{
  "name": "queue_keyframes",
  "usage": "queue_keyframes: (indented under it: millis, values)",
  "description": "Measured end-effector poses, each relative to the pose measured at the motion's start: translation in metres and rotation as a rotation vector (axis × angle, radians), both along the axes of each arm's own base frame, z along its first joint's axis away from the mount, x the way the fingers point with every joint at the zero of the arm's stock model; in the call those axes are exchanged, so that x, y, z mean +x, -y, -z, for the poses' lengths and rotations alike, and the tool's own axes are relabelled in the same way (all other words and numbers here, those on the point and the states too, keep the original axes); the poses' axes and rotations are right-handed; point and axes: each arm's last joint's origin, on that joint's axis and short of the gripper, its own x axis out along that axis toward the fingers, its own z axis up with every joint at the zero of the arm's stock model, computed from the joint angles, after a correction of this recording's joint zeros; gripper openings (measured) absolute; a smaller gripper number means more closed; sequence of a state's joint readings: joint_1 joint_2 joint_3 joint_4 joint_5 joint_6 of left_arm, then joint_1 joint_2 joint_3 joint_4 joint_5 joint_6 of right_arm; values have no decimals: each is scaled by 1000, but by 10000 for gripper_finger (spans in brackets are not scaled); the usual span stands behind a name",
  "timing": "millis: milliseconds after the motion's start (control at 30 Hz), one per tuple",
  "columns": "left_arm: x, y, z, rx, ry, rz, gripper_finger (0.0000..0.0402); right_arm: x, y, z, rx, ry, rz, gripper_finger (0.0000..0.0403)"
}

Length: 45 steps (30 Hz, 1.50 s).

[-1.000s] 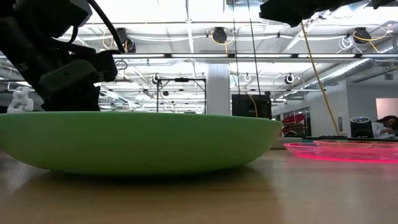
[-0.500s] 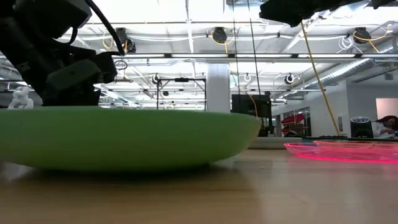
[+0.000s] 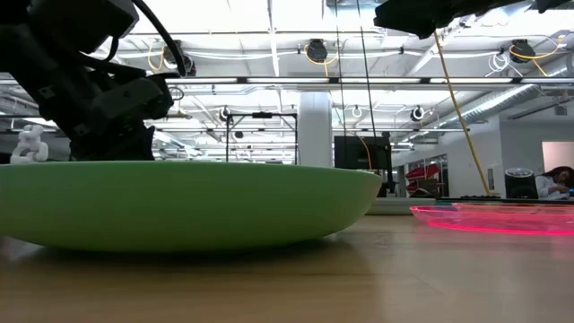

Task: Stack plastic plates
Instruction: Stack the light green plate on the dark green plate

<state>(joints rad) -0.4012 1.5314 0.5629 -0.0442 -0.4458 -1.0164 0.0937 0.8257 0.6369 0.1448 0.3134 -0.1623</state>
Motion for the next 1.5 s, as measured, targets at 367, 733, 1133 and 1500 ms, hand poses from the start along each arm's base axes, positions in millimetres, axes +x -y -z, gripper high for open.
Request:
queue_keyframes:
  millis: [367, 733, 1133, 1500]
  values:
    - [0, -8, -10, -13, 35, -29, 12, 0, 0, 0, -6, -2, -1, 183]
    - [-2, -23, -25, -6, 58, -69, 11, 0, 0, 0, -7, -2, -1, 183]
    - [-6, -46, -46, 18, 108, -105, 11, 0, 0, 0, -7, -2, 0, 183]
    - [-17, -80, -72, 26, 164, -142, 11, 0, 0, 0, -11, -3, 3, 183]
